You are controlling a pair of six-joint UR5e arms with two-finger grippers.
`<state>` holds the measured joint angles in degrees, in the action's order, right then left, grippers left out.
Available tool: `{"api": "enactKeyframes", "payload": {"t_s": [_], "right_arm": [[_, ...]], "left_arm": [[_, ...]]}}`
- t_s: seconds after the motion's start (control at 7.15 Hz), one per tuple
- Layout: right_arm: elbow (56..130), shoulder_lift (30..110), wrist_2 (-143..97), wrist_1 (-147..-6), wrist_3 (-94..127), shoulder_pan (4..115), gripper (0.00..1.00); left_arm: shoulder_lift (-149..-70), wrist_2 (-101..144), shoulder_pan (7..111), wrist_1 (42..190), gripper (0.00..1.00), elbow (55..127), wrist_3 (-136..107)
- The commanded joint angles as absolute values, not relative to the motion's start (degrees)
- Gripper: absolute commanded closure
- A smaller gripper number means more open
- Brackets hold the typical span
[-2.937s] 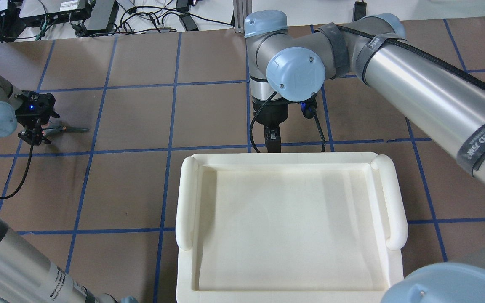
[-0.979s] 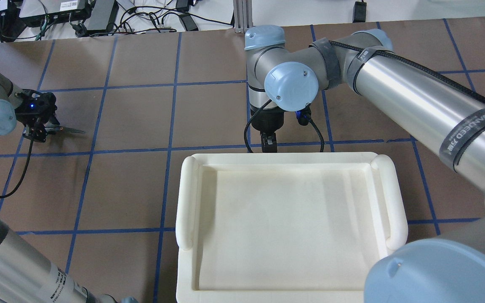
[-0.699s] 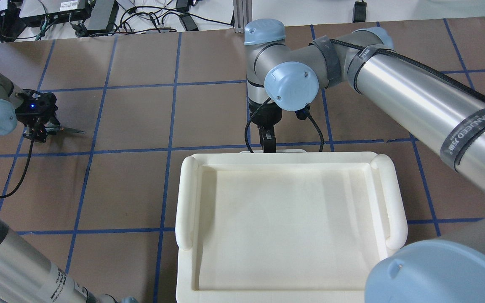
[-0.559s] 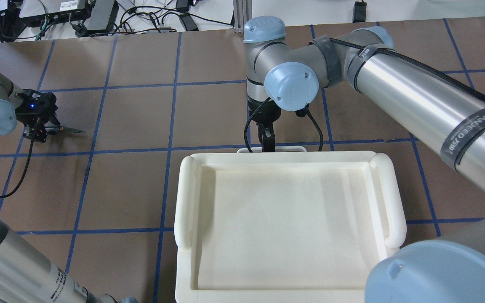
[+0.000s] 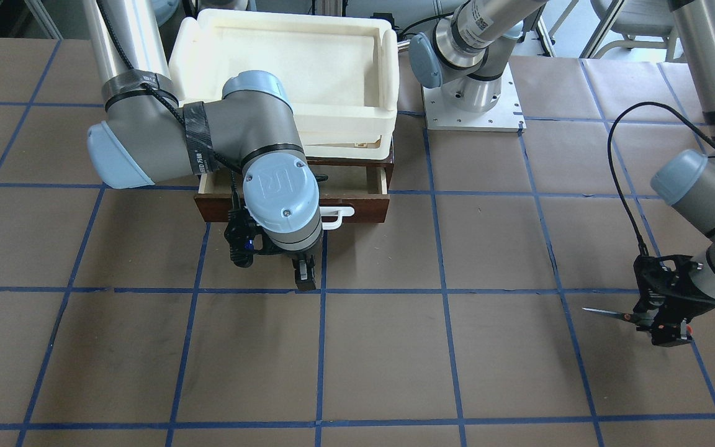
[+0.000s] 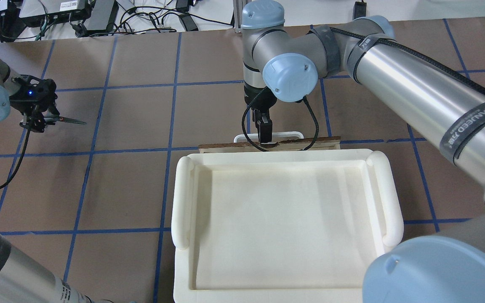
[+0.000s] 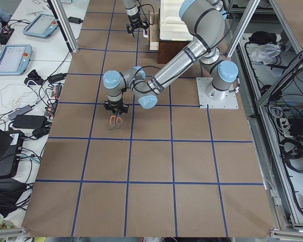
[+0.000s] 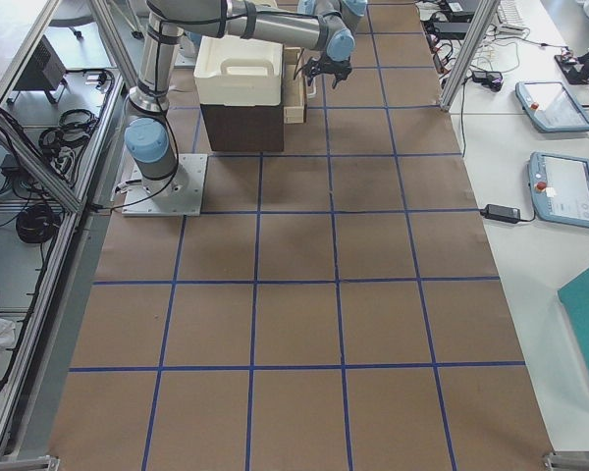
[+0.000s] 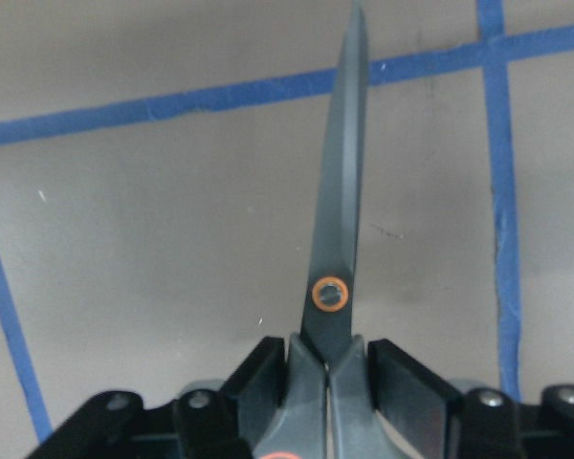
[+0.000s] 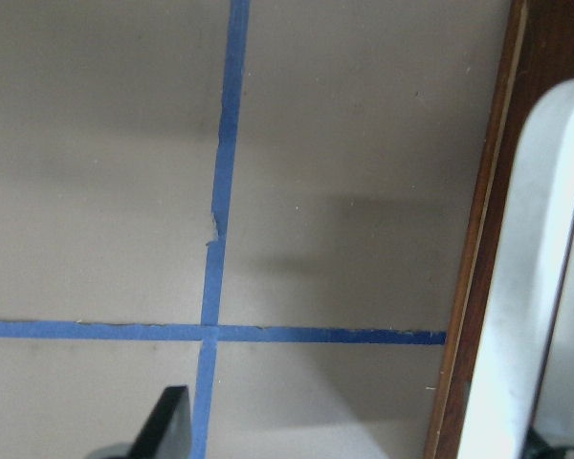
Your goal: Place scissors in drawer with both arms
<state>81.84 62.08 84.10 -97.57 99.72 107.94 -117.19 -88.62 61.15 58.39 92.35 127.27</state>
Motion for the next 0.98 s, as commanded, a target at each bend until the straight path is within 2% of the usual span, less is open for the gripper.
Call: {"api": "enactKeyframes", "payload": {"t_s": [0.0, 0.42, 0.84], "right_arm": [[81.21, 61.96, 84.11, -97.73, 98.27, 107.58, 0.00], [81.12, 61.70, 84.81, -97.82, 95.89, 106.96, 0.00], [77.53, 59.25, 84.99, -97.73, 95.71, 106.88, 0.00]], "left_arm": [[-109.55, -88.86, 64.67, 69.47, 1.00, 90.10, 126.91], [-100.75, -92.98, 73.19, 81.81, 1.00, 85.53, 119.28], [-97.22, -92.90, 80.74, 86.30, 1.00, 85.52, 112.68]]}}
